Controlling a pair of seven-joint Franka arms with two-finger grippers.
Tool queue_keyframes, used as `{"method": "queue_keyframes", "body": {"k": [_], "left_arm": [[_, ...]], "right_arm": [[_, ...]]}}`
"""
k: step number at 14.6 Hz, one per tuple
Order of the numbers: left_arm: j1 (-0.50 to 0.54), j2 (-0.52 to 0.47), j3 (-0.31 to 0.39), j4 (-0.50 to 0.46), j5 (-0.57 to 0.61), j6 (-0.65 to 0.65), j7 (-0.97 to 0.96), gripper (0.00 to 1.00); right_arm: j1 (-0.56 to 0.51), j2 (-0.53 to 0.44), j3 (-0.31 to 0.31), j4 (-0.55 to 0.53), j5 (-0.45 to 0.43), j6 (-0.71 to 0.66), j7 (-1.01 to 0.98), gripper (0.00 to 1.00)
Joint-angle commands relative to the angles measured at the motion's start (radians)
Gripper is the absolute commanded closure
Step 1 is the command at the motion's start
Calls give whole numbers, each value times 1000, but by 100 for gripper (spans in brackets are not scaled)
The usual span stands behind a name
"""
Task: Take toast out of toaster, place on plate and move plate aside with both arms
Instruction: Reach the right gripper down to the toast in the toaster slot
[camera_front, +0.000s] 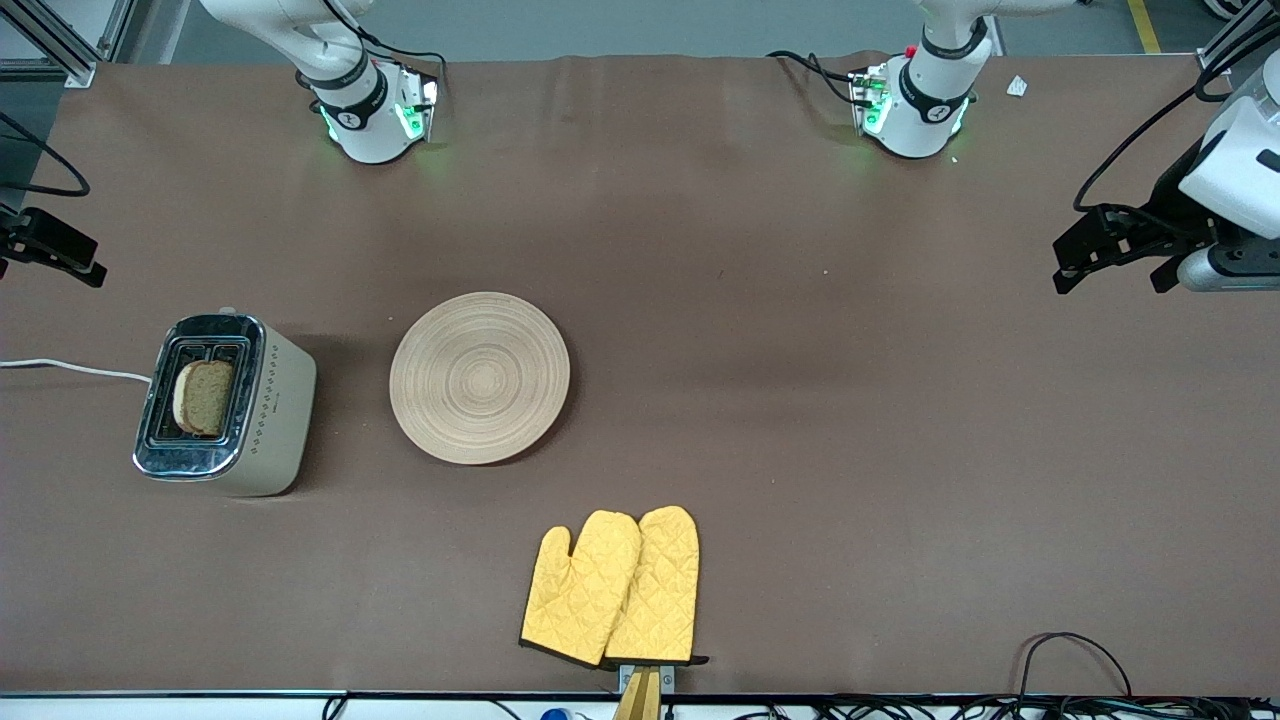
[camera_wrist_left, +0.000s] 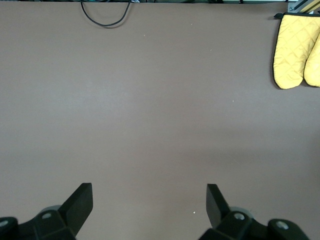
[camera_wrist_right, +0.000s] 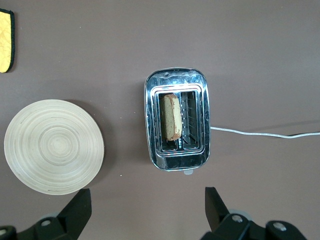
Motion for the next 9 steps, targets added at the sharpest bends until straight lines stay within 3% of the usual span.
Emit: {"method": "queue_keyframes", "body": {"k": [1, 7, 9], "left_arm": [[1, -16, -1, -3, 1, -14, 8, 0], [1, -13, -1, 2, 1, -12, -6, 0], [0, -13, -1, 2, 1, -14, -6, 0]], "right_arm": [[-8, -11, 3, -18, 12, 10, -12, 0], [-23, 7, -25, -35, 38, 41, -84, 0], [-35, 6, -40, -142, 37, 103, -121, 0]]}}
